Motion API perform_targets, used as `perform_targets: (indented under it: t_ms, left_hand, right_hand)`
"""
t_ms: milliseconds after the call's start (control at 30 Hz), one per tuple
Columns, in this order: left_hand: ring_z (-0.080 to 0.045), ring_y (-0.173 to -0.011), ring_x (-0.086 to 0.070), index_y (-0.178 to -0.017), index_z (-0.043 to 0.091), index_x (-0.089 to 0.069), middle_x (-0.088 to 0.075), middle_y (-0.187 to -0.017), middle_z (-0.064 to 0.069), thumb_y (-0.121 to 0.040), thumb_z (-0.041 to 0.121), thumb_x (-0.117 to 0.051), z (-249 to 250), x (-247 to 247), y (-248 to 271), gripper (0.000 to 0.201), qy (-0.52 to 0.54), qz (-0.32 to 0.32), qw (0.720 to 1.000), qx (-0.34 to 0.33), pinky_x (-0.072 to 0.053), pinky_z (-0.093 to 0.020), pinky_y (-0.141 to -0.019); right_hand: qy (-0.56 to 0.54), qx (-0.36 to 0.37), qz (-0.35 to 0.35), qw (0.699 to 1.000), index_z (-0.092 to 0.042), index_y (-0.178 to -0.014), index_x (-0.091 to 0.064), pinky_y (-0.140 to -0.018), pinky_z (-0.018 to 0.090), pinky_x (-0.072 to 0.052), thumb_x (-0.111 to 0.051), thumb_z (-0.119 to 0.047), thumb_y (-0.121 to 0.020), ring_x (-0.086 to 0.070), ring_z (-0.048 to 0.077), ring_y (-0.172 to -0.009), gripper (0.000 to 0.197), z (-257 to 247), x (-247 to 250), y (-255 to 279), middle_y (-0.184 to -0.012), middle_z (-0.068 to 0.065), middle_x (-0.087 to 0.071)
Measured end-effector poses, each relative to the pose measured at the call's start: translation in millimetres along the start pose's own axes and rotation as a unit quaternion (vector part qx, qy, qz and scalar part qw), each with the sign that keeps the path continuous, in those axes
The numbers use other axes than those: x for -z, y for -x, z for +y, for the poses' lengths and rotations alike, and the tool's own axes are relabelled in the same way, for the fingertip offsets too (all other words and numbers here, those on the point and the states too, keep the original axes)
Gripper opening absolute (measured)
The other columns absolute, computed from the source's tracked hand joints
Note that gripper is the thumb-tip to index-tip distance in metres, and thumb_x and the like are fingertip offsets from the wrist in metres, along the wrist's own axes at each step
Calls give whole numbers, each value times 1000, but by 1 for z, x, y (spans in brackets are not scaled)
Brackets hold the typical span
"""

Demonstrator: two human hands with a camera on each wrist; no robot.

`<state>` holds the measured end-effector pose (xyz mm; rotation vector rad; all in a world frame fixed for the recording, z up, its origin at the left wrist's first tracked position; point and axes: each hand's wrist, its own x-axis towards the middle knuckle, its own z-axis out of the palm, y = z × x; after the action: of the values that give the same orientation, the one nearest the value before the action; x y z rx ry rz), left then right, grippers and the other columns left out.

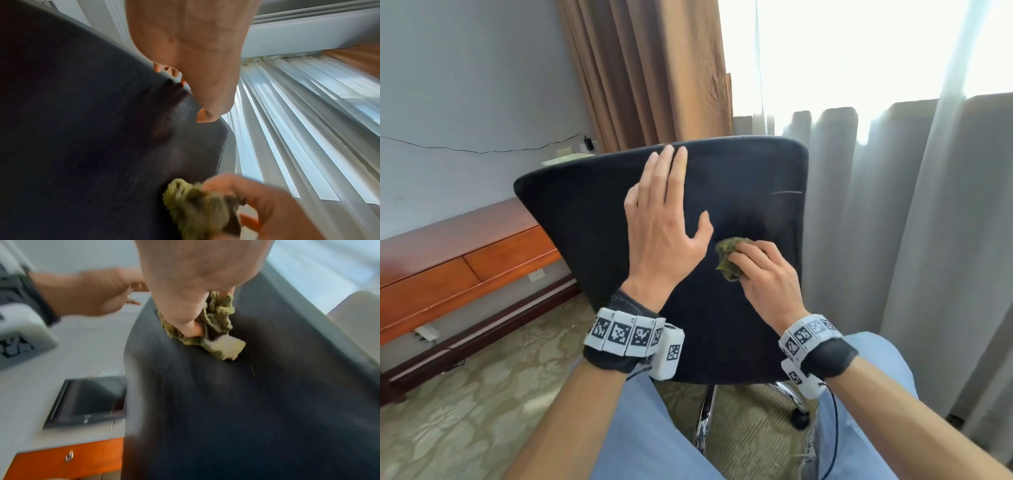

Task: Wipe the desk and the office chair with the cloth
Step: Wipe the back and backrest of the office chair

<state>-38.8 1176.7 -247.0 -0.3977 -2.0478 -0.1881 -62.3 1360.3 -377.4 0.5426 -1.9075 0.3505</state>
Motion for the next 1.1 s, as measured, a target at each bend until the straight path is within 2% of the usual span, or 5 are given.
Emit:
perform_targets:
  t_ms: [267, 500, 733, 933, 1100]
  left_hand:
    - [-22, -157, -19, -162, 10, -27, -27, -168, -6, -93, 42, -59, 17, -10, -9, 82, -23, 9, 1000, -1, -24, -41, -122]
    - [-22, -154, -27, -160, 12, -32, -33, -165, -5, -95, 40, -55, 26, -16, -22, 75, -44, 11, 999, 3, -29, -41, -119]
    - [-25, -146, -40, -154, 11, -41, -45, -157, -6, -93, 35, -56, 36, -17, -29, 68, -70, 31, 997, -25, -36, -44, -111]
    - [-27, -144, -41, -153, 9, -42, -45, -155, -8, -93, 35, -55, 45, -18, -31, 67, -70, 29, 997, -10, -37, -44, -109]
    - [-24, -149, -35, -157, 11, -37, -39, -161, -5, -93, 33, -56, 39, -19, -29, 70, -51, 15, 998, -20, -35, -44, -113]
  right_hand:
    - [-28, -67, 229, 971, -6, -104, -77, -94, 32, -52, -70, -6, -96, -64, 35, -105, 11, 31, 68, -79, -118, 4, -72]
    - [-15, -88, 242, 966, -7, -101, -78, -92, 33, -53, -76, -9, -94, -63, 34, -97, 8, 43, 29, -57, -114, 3, -73]
    - [-104, -174, 66, 977, -10, -108, -75, -93, 39, -52, -81, 1, -81, -61, 28, -104, 29, 29, 16, 2, -117, 1, -70]
    - [-173, -234, 285, 913, -4, -110, -69, -83, 42, -57, -73, -3, -89, -63, 23, -103, 21, 48, 69, -76, -114, 7, -66]
    - [-143, -241, 293, 914, -4, -111, -67, -84, 42, -56, -70, 2, -87, -62, 28, -104, 24, 54, 51, -88, -114, 9, -65]
